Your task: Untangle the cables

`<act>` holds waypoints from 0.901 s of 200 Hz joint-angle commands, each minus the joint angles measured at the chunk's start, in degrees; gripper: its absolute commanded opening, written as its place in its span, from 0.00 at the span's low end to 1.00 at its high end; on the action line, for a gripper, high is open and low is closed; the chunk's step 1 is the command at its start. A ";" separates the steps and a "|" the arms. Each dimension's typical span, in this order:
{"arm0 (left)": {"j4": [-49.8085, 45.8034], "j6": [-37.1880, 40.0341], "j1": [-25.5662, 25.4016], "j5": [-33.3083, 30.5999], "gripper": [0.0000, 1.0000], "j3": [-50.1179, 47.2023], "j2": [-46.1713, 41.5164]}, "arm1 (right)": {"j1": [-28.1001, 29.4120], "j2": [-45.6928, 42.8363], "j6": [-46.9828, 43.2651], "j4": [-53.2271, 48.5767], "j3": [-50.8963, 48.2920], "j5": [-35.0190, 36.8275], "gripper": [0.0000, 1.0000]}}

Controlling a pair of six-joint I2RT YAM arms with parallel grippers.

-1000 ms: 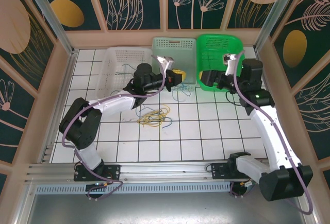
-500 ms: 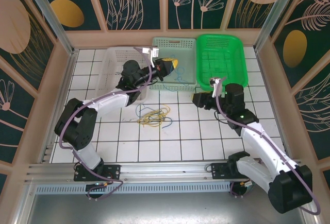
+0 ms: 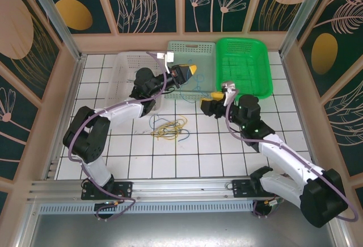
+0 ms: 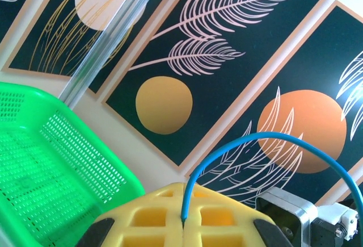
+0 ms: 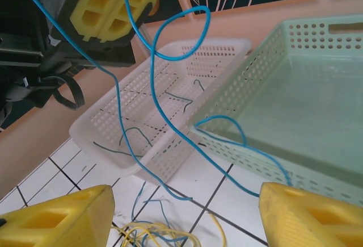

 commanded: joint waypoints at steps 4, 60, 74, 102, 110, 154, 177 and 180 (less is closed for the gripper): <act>4.31 -2.38 -0.03 1.31 0.00 1.55 0.88 | 1.04 2.62 -2.56 7.39 1.12 1.45 0.69; 5.82 -3.72 -0.20 1.40 0.00 1.28 1.10 | 1.92 7.62 -3.24 11.69 3.06 0.16 0.69; 6.14 -3.92 -0.21 1.64 0.00 1.28 1.19 | 1.92 9.31 -3.62 12.34 3.97 0.37 0.69; 5.97 -3.82 -0.18 1.94 0.00 1.12 0.97 | 1.92 10.83 -4.11 14.54 4.82 1.06 0.69; 5.94 -3.73 -0.19 1.91 0.00 1.06 0.99 | 1.92 11.40 -4.13 14.64 5.27 0.65 0.68; 6.11 -3.68 -0.21 1.71 0.00 1.20 1.29 | 1.92 15.53 -3.30 13.58 8.69 -3.94 0.42; 4.06 -1.48 -0.18 1.34 0.00 1.37 1.01 | 1.92 15.59 -1.52 12.92 9.82 -7.89 0.18; 3.65 -0.95 -0.19 1.37 0.00 1.37 0.95 | 1.92 15.49 -1.14 12.53 10.08 -8.78 0.17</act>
